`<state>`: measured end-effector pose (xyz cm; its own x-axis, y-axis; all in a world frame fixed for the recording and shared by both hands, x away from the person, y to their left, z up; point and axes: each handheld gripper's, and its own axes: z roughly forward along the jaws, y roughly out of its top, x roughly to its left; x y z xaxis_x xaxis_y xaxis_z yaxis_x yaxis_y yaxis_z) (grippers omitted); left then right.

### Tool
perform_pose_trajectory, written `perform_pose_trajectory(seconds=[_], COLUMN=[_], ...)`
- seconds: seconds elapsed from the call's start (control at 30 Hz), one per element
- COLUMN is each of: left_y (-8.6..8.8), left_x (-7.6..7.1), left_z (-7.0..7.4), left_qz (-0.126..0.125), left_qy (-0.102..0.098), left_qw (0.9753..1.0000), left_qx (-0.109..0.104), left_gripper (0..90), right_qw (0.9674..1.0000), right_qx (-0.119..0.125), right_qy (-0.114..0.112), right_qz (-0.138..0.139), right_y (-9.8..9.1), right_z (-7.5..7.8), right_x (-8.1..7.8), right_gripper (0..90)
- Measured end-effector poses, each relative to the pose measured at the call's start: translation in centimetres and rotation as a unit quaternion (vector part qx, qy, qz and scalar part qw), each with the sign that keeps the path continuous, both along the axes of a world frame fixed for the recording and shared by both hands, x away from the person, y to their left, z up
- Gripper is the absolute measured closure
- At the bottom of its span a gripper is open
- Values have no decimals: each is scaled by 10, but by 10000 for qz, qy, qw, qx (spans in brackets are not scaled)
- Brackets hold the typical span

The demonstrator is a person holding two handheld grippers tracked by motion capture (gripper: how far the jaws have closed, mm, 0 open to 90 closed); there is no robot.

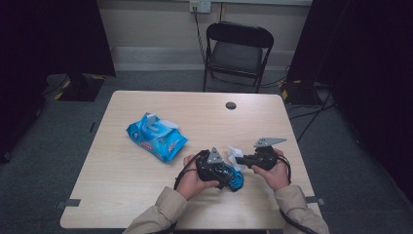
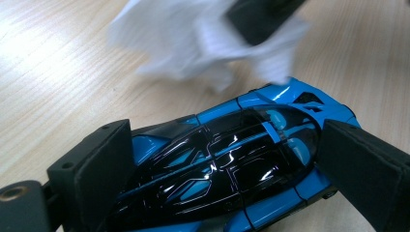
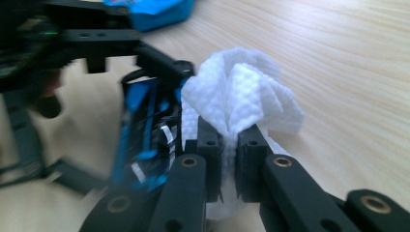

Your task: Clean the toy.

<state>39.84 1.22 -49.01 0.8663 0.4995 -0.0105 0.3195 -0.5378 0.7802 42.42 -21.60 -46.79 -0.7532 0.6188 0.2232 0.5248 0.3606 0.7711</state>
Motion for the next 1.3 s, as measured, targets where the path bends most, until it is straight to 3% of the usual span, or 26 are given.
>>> perform_pose_trajectory(seconds=[0.13,0.3,0.43,0.57,0.73,0.87,0.93,1.17,1.3], left_y=[-2,-1,-1,-2,-2,-1,-1,0,0], left_x=[-1,-1,-1,-1,-1,-1,-2,-1,-1], left_z=[0,0,0,0,0,0,-1,-1,-1], left_qz=[-25,-18,-7,-6,8,9,8,-6,-10], left_qy=[1,-7,-2,-5,-5,-17,-15,-27,-17], left_qw=[10000,10000,10000,10000,10000,10000,10000,10000,10000], left_qx=[20,-4,-9,-6,-8,-10,-22,-53,-48], left_gripper=[57,57,57,58,58,58,58,58,58], right_qw=[9998,9993,9989,9975,9964,9973,9968,9951,9948], right_qx=[-108,-309,-369,-595,-701,-581,-643,-845,-833], right_qy=[123,156,176,156,28,-80,-85,-23,53], right_qz=[-74,-131,-209,-342,-471,-452,-471,-519,-583], right_y=[9,13,8,1,-8,-10,-6,11,17], right_z=[-8,-13,-11,-10,-5,1,0,-19,-26], right_x=[13,14,13,10,9,12,15,26,32], right_gripper=[782,677,589,524,481,542,559,826,860])
